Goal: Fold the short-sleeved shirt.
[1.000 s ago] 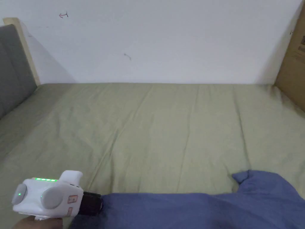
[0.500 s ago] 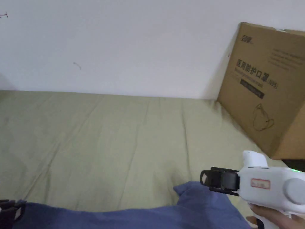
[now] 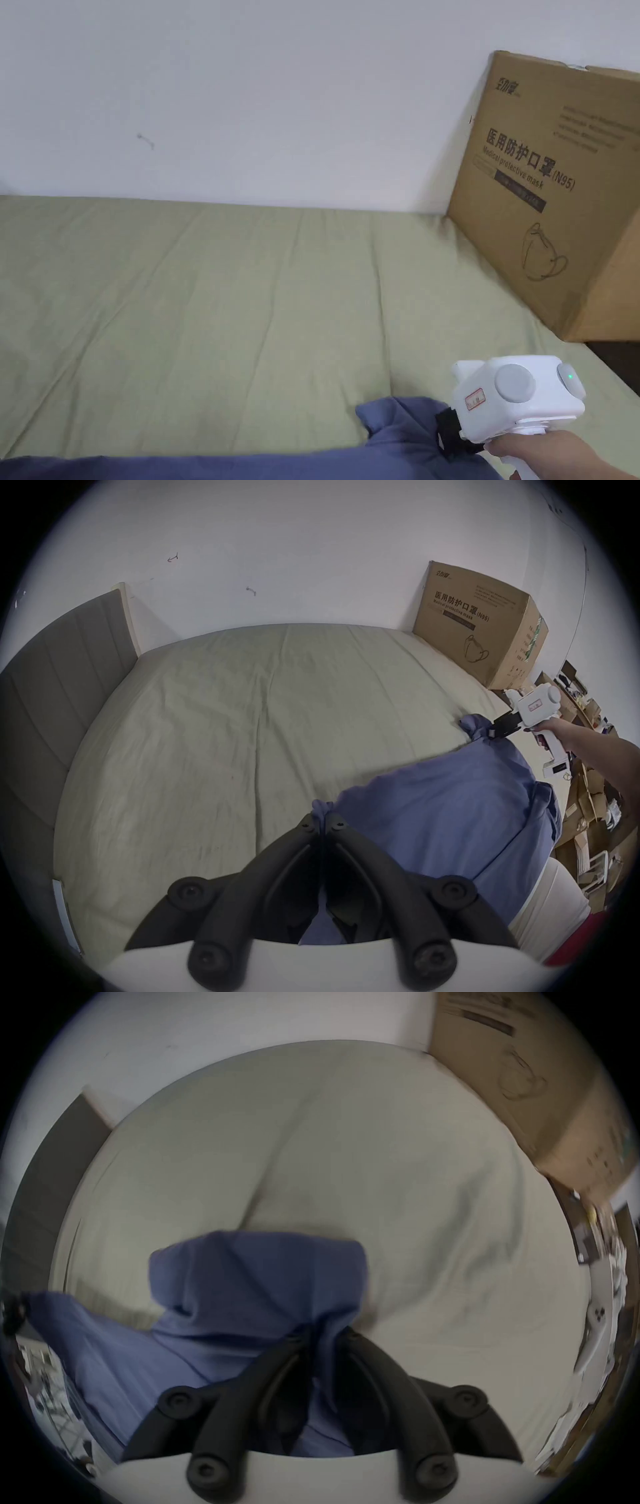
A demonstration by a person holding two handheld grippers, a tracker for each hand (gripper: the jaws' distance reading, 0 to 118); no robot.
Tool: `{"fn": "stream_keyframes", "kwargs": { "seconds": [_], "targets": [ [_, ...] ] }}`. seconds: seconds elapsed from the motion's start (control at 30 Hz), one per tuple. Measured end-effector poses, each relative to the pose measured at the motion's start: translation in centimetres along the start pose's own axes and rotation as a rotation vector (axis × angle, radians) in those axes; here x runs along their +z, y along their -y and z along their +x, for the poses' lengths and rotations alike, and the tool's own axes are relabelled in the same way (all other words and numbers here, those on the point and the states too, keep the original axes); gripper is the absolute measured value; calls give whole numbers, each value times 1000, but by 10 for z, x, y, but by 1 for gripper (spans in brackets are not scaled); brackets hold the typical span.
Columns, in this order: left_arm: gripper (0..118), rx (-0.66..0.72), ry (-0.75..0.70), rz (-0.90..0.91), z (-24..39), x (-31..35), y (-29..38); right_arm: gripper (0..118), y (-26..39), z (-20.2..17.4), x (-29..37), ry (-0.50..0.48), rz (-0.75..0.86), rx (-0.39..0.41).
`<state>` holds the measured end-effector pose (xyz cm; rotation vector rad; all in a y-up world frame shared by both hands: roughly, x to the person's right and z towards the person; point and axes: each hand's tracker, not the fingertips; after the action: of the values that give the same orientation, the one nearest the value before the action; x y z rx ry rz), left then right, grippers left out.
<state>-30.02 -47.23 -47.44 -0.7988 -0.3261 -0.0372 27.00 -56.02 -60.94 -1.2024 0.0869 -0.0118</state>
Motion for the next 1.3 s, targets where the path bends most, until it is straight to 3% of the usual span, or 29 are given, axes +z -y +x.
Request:
{"fn": "stream_keyframes", "kwargs": {
  "seconds": [0.1,0.17,0.3,0.47,0.6,0.73,0.87,1.03,1.17,1.23,1.27,1.3],
  "targets": [
    [0,33,-5,-17,-9,-5,3,2,1,4,9,-23,3,-35],
    [0,79,-10,-10,-14,-5,4,2,3,8,26,-34,116,-70],
    [0,146,-68,36,-20,-6,-2,1,8,21,63,-97,261,-213],
    [0,161,-108,92,-25,-13,-25,1,3,16,99,-55,386,-181],
    [0,187,-114,162,-26,-10,-35,1,5,18,132,-54,521,-232],
    [0,177,-73,131,-20,5,-24,1,35,24,151,-91,508,-238],
    [0,155,4,53,-11,30,21,1,115,24,167,-133,456,-258],
    [0,135,20,-12,10,67,97,1,225,23,176,-116,327,-221],
    [1,123,36,-90,23,74,139,1,270,25,160,-87,241,-243],
    [5,130,25,-126,27,66,152,3,273,27,141,-61,224,-293],
    [20,132,16,-133,27,63,158,12,272,33,129,-52,217,-306],
    [45,136,6,-130,28,61,163,33,271,39,119,-33,199,-333]
  ]
}}
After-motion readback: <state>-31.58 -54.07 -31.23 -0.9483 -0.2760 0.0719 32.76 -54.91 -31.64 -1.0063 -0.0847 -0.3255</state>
